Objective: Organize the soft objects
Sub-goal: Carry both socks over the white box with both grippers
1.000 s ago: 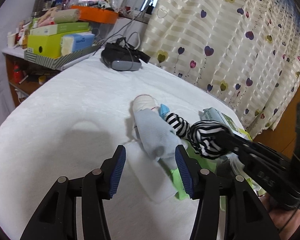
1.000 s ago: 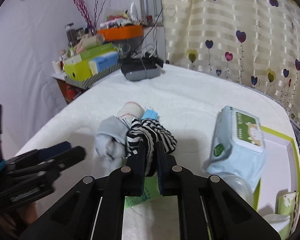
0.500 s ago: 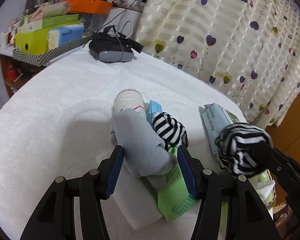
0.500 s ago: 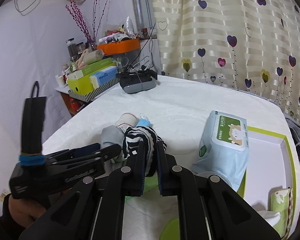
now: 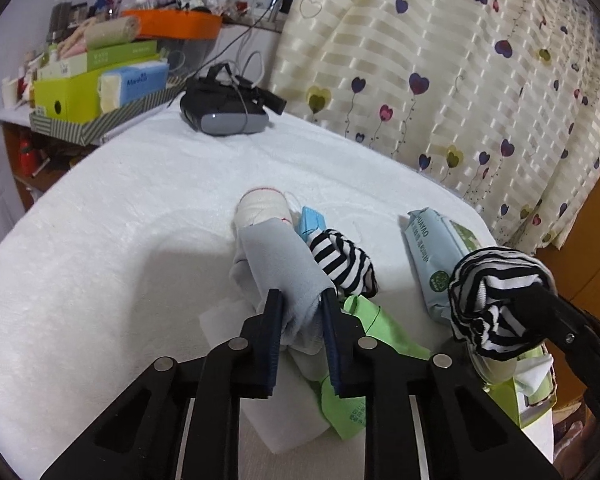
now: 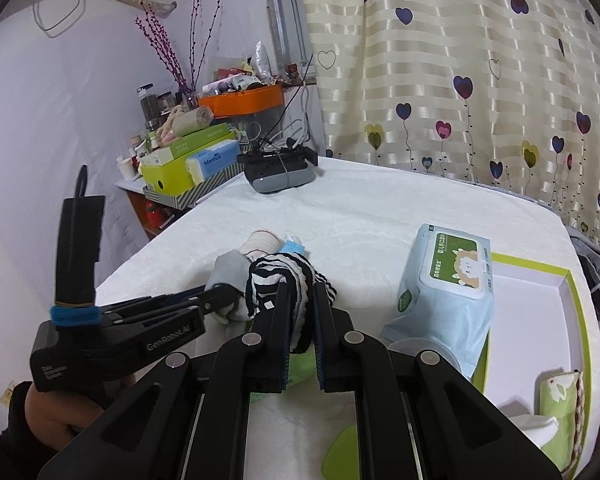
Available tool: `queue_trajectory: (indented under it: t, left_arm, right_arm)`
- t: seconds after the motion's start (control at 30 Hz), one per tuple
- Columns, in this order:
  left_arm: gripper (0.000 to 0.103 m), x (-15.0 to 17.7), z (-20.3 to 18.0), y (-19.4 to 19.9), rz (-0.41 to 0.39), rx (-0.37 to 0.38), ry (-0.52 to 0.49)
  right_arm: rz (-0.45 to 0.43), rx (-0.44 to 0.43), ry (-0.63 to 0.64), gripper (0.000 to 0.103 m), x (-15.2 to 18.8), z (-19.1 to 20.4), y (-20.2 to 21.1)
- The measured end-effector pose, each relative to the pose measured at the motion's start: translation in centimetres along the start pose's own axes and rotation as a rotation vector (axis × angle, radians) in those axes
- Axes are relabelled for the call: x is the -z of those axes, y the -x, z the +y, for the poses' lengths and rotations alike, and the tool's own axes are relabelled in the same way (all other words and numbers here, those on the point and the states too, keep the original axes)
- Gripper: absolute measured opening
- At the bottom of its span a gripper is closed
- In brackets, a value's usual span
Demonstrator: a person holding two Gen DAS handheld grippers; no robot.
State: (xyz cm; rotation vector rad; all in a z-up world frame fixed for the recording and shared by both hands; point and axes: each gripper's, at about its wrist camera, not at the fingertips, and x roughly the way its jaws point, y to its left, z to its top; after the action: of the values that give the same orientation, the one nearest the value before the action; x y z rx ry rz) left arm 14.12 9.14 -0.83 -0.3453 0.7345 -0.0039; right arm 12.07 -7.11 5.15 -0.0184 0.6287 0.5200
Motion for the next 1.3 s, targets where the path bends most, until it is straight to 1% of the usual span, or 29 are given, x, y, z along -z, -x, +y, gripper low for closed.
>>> queue_trajectory:
  t: [0.27, 0.47, 0.7, 0.97, 1.3]
  left_arm:
    - [0.015, 0.8, -0.5, 3.7, -0.058, 0.055, -0.021]
    - [0.014, 1.5, -1.2, 6.5, -0.093, 0.078, -0.035]
    - [0.014, 2.4, -3.2, 9.2, -0.123, 0.107, -0.072]
    - [0.014, 2.9, -6.1, 10.8, -0.143, 0.152, -0.118]
    - [0.014, 3.6, -9.9, 11.0, -0.132, 0.200, -0.186]
  right_arm:
    - [-0.021, -0.007, 0.002, 0.010, 0.3, 0.4, 1.7]
    - [-0.040, -0.007, 0.003, 0.010, 0.5, 0.6, 3.3]
    - [-0.066, 0.005, -0.001, 0.010, 1.1, 0.4, 5.5]
    - [-0.095, 0.026, -0.015, 0.010, 1.9, -0.6, 8.0]
    - [-0.122, 0.061, -0.057, 0.010, 2.7, -3.1, 10.2]
